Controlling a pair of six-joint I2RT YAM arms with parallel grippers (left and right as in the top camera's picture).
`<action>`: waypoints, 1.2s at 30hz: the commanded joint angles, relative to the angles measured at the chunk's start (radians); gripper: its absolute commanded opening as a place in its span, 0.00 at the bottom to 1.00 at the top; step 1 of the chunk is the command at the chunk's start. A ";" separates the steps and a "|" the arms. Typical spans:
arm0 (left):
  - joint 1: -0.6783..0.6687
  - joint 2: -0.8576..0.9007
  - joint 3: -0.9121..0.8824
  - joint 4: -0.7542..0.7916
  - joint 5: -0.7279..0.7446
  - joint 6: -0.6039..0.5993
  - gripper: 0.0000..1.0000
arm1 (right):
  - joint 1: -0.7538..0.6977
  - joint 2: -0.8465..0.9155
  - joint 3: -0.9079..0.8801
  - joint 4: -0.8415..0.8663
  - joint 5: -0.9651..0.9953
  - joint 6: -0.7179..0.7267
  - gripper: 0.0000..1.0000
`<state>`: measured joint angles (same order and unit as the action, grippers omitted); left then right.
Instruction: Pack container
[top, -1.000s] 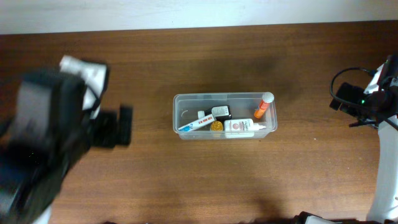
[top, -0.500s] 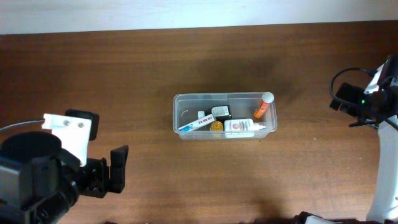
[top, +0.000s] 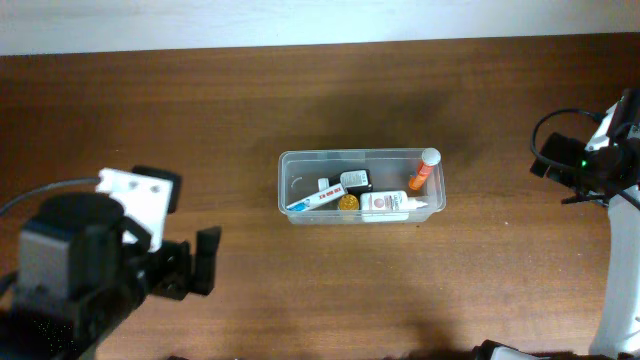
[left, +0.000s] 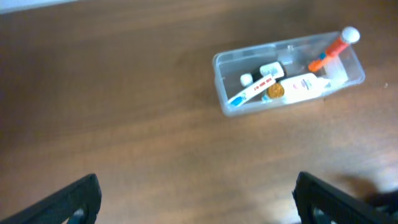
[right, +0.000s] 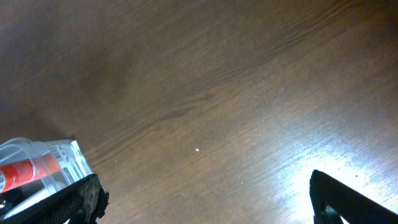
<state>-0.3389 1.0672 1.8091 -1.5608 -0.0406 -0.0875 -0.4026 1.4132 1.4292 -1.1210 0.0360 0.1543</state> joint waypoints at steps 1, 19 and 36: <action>0.003 -0.016 -0.137 0.128 0.095 0.239 0.99 | -0.003 0.002 0.014 0.003 -0.002 0.005 0.98; 0.226 -0.591 -1.099 0.982 0.210 0.291 0.99 | -0.003 0.002 0.014 0.003 -0.002 0.005 0.98; 0.266 -0.801 -1.580 1.586 0.187 0.442 0.99 | -0.003 0.002 0.014 0.003 -0.002 0.005 0.98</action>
<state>-0.0799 0.3172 0.2680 0.0051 0.1539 0.3256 -0.4026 1.4132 1.4303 -1.1210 0.0364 0.1543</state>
